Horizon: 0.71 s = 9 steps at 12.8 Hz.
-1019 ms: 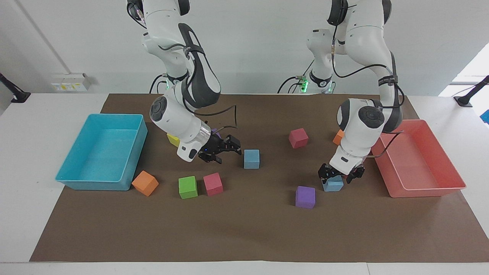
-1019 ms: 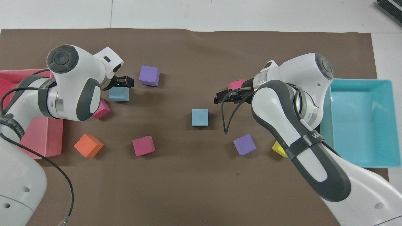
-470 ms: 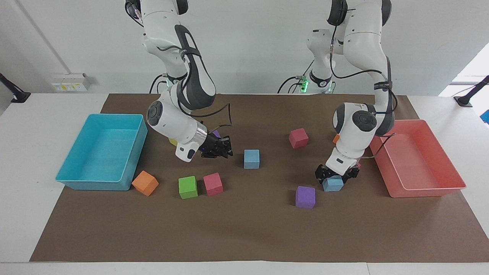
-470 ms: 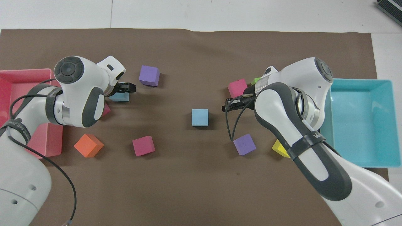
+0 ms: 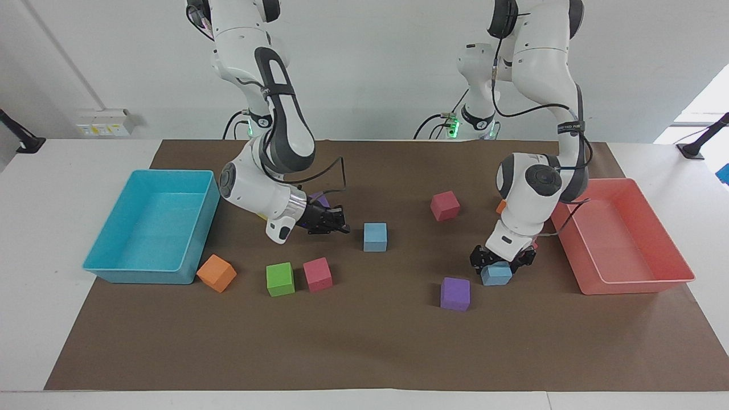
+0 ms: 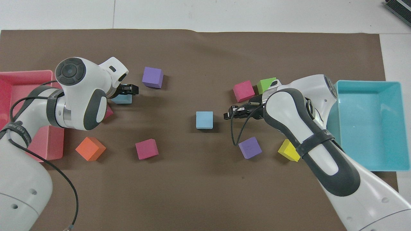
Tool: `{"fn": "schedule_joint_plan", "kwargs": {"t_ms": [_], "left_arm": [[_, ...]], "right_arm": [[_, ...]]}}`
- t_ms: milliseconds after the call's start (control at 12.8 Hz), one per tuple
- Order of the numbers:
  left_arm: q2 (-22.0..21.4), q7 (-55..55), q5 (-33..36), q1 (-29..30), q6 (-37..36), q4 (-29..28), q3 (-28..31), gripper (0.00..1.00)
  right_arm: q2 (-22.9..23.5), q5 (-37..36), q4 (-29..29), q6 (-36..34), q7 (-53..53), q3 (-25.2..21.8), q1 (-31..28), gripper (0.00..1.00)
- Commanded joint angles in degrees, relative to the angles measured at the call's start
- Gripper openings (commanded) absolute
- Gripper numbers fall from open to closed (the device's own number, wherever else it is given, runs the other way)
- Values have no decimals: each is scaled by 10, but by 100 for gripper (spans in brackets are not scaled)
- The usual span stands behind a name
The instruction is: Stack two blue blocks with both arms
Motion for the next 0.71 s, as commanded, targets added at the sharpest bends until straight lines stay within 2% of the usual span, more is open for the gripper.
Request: {"fn": "schedule_joint_plan", "kwargs": {"t_ms": [0, 78, 235, 627], "left_arm": [[-14, -11, 10, -6, 10, -18, 6, 69], [-14, -14, 10, -5, 10, -18, 6, 38], [-14, -16, 10, -5, 11, -18, 6, 1], [-13, -17, 10, -8, 7, -10, 7, 0]], "right_arm": [[-10, 64, -33, 37, -16, 7, -12, 0], [-10, 89, -36, 46, -12, 7, -12, 0], [-7, 138, -47, 56, -9, 7, -10, 0], [11, 157, -50, 73, -7, 8, 1, 0]]}}
